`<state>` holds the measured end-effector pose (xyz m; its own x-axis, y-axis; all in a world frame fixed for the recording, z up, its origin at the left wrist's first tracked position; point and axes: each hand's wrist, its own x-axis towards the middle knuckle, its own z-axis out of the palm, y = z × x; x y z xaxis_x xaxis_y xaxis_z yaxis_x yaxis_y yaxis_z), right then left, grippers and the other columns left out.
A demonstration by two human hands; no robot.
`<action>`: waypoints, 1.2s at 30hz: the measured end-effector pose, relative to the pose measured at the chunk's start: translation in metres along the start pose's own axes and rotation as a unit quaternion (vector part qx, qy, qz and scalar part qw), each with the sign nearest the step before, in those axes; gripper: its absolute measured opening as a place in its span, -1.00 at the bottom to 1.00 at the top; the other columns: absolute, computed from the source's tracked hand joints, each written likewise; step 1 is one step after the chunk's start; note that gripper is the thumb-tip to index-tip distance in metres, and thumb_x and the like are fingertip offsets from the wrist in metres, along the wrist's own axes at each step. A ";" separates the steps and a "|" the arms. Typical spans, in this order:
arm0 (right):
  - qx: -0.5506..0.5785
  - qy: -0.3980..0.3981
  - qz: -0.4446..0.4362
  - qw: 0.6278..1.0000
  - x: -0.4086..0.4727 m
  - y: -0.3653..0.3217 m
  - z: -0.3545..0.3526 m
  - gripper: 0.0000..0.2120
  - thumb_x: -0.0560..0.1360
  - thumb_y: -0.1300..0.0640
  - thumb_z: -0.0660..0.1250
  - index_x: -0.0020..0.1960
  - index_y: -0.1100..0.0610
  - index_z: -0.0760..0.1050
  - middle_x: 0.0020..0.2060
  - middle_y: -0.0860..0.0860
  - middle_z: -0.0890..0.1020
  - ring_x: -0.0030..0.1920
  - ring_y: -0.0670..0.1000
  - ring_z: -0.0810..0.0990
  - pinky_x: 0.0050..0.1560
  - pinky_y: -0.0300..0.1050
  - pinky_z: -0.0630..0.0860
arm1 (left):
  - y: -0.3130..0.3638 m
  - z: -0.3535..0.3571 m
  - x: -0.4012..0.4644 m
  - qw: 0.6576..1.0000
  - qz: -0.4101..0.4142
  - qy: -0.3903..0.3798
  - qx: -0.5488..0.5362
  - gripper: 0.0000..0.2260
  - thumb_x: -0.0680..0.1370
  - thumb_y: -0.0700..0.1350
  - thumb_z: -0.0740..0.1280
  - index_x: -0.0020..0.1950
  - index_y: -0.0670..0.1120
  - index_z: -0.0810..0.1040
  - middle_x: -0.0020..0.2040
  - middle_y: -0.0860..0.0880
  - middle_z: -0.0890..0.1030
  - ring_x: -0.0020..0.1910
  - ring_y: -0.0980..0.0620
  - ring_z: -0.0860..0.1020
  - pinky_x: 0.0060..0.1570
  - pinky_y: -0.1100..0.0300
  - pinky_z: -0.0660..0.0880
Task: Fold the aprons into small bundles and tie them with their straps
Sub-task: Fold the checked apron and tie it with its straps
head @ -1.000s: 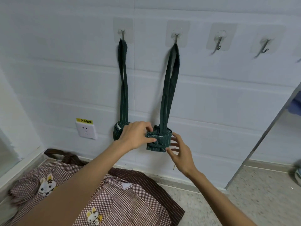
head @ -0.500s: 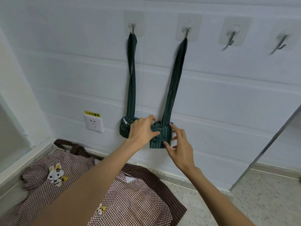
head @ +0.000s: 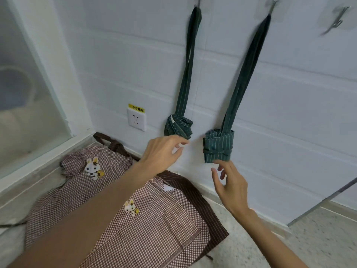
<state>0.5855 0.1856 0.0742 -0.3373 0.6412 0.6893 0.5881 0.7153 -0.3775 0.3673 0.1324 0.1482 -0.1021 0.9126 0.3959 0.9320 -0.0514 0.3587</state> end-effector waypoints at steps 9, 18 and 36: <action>0.029 -0.336 0.005 0.942 -0.010 -0.057 0.128 -0.83 0.51 0.17 0.28 -0.04 -0.07 0.58 -0.08 -0.18 0.58 -0.23 -0.23 0.48 -0.25 -0.38 0.39 | -0.147 -0.010 -0.104 0.962 -0.267 -0.063 0.000 -0.81 0.52 -0.08 0.33 0.11 0.07 0.60 0.09 0.13 0.62 0.05 0.14 0.57 -0.20 0.35 0.39; -0.051 -0.529 0.036 0.846 0.043 -0.113 0.277 -0.72 0.56 0.09 0.15 0.21 0.02 0.53 0.15 0.06 0.61 0.12 0.12 0.58 0.15 -0.01 0.50 | -0.333 0.005 -0.132 0.881 -0.450 -0.142 -0.021 -0.78 0.51 -0.07 0.32 0.15 0.06 0.60 0.21 0.06 0.58 0.17 0.00 0.52 0.20 0.07 0.44; -0.163 -0.428 -0.049 0.888 0.059 -0.147 0.474 -0.71 0.57 0.15 0.11 0.24 0.14 0.46 0.15 0.09 0.53 0.19 0.10 0.41 0.20 -0.04 0.32 | -0.447 0.065 -0.131 0.919 -0.259 -0.268 0.131 -0.49 0.44 0.15 0.36 0.38 0.20 0.35 0.31 0.05 0.29 0.32 0.02 0.21 0.35 -0.03 0.15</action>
<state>0.1311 0.2499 -0.1225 -0.7518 0.6560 -0.0666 0.6591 0.7505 -0.0474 -0.0137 0.0625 -0.1193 -0.4358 0.8590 -0.2686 0.8649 0.4822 0.1390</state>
